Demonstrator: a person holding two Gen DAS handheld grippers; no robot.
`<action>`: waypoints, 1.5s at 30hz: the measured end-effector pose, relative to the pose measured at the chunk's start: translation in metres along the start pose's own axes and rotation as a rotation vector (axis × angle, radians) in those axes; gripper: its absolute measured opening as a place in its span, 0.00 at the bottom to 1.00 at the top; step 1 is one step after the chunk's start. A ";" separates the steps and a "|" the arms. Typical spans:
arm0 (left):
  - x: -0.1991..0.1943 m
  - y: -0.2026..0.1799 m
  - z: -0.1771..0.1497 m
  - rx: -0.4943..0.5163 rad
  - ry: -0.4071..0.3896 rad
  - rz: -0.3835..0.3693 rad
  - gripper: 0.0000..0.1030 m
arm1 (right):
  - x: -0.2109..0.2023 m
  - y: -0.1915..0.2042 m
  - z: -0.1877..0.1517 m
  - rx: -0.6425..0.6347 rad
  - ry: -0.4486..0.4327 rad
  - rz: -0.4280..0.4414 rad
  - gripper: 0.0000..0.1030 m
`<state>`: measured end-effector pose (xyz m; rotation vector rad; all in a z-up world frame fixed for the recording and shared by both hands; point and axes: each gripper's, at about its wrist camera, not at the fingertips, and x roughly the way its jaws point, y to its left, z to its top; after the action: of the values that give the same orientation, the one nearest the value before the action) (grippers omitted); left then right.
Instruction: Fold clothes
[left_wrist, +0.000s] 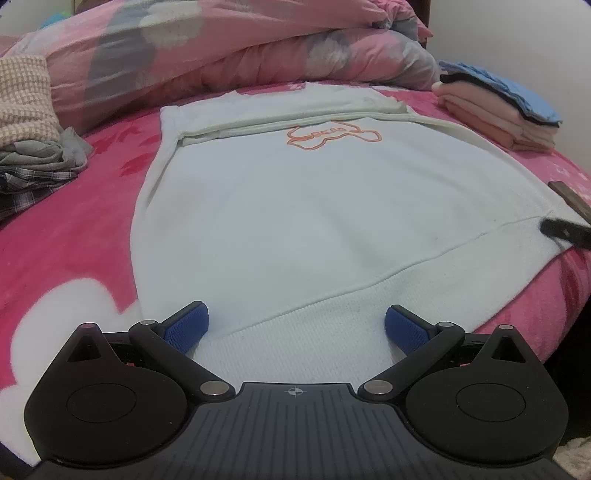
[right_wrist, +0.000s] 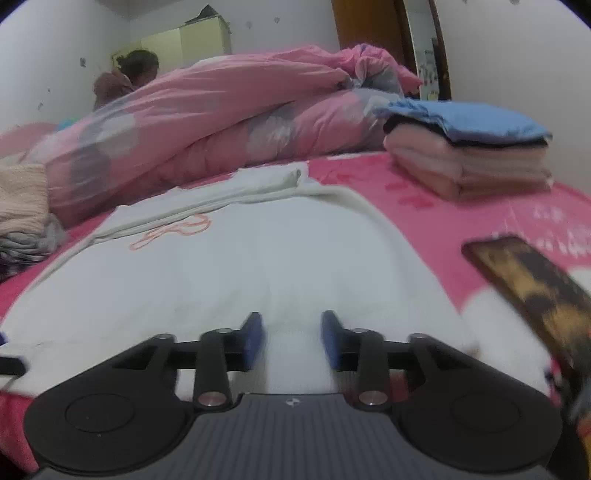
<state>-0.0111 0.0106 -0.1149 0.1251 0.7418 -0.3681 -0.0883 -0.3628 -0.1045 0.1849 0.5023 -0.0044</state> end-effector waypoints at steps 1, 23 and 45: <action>0.000 0.000 0.000 -0.002 0.001 -0.002 1.00 | -0.006 0.001 -0.005 -0.015 -0.003 0.003 0.48; -0.010 -0.011 0.002 -0.003 0.034 0.078 1.00 | -0.047 0.036 -0.001 -0.102 0.019 -0.015 1.00; -0.011 -0.015 0.009 -0.075 0.114 0.128 1.00 | 0.043 0.074 0.023 -0.131 0.145 -0.056 1.00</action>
<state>-0.0185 -0.0026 -0.1008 0.1227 0.8549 -0.2116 -0.0365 -0.2923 -0.0925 0.0428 0.6502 -0.0127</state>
